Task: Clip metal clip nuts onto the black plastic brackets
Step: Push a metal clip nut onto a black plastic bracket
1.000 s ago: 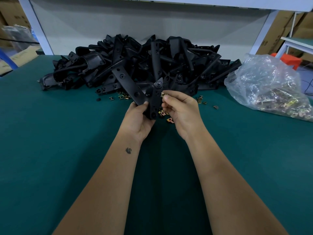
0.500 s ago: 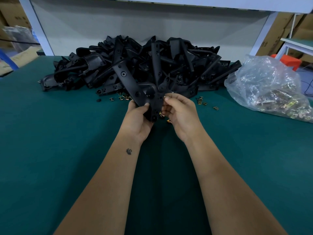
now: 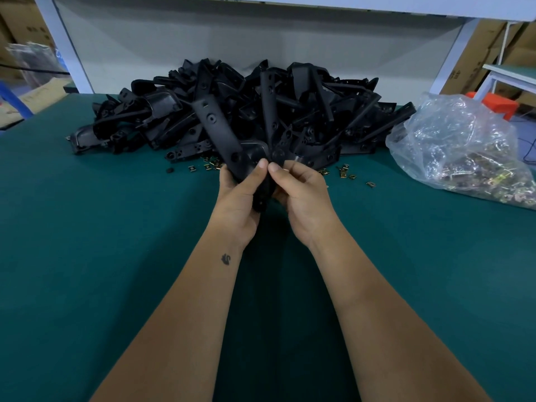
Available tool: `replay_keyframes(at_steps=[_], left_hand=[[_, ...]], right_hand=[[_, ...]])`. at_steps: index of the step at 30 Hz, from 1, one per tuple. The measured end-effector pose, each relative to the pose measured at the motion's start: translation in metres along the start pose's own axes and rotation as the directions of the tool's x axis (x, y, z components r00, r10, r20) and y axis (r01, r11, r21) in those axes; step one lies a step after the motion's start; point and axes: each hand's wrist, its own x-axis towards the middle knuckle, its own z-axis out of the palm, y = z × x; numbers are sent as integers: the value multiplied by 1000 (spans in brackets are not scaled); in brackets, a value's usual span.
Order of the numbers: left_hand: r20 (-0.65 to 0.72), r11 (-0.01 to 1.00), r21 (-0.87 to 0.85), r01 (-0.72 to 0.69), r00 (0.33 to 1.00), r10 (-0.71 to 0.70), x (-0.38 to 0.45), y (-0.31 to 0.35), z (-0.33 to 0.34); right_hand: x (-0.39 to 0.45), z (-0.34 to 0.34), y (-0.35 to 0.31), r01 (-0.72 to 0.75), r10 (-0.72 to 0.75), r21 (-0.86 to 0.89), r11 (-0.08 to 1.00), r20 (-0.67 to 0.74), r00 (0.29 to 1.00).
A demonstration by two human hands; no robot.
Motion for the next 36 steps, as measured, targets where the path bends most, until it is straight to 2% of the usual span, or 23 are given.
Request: replay_keyframes(at_steps=[2, 5, 9, 11, 13, 15, 17, 20, 22, 24, 27, 28, 31, 32, 33, 36], left_hand=[[18, 999, 45, -23, 1000, 22, -1, -1, 2], [19, 999, -41, 12, 1000, -11, -2, -4, 5], [-59, 997, -71, 39, 997, -43, 0, -8, 5], [-117, 991, -133, 5, 993, -21, 3, -4, 2], [-163, 978, -206, -28, 987, -6, 5, 2, -2], [-185, 967, -249, -60, 983, 13, 7, 8, -8], [-188, 963, -260, -69, 982, 20, 7, 11, -11], [-178, 969, -244, -45, 984, 1, 7, 9, -10], [-160, 968, -249, -32, 987, -9, 6, 8, -8], [-155, 970, -243, -17, 988, -22, 5, 7, -5], [-160, 971, -239, -4, 986, -35, 4, 7, -4], [-164, 972, -234, -2, 986, -38, 4, 7, -4], [-168, 978, -206, 8, 985, -43, 3, 7, -3], [-169, 980, -199, 11, 985, -45, 3, 7, -3], [-172, 981, -194, 13, 984, -48, 4, 7, -3], [-178, 979, -203, 19, 982, -56, 5, 8, -5]], right_hand=[[0, 0, 0, 6, -6, 37, 999, -14, 1000], [0, -1, -1, -8, 7, 130, 992, 7, 1000], [2, 2, -1, -39, 41, 120, 992, -16, 999], [4, -3, -7, -12, 17, 44, 999, -105, 994], [7, -17, -16, 64, -110, -248, 967, -173, 979], [7, -31, -22, 116, -225, -625, 772, -98, 969], [6, -35, -22, 115, -175, -849, 515, 28, 984], [7, -30, -7, 154, -130, -979, 136, 136, 982], [10, -26, 4, 186, -171, -982, -7, 185, 968], [12, -26, 12, 183, -209, -983, -1, 179, 961], [14, -27, 15, 179, -252, -978, 110, 147, 957], [13, -26, 14, 182, -269, -965, 191, 127, 955], [11, -24, 8, 166, -288, -833, 528, 9, 957], [10, -24, 6, 149, -286, -798, 584, -30, 958], [11, -26, 4, 127, -282, -806, 579, -51, 958], [10, -33, -2, 82, -309, -961, 263, -3, 951]])
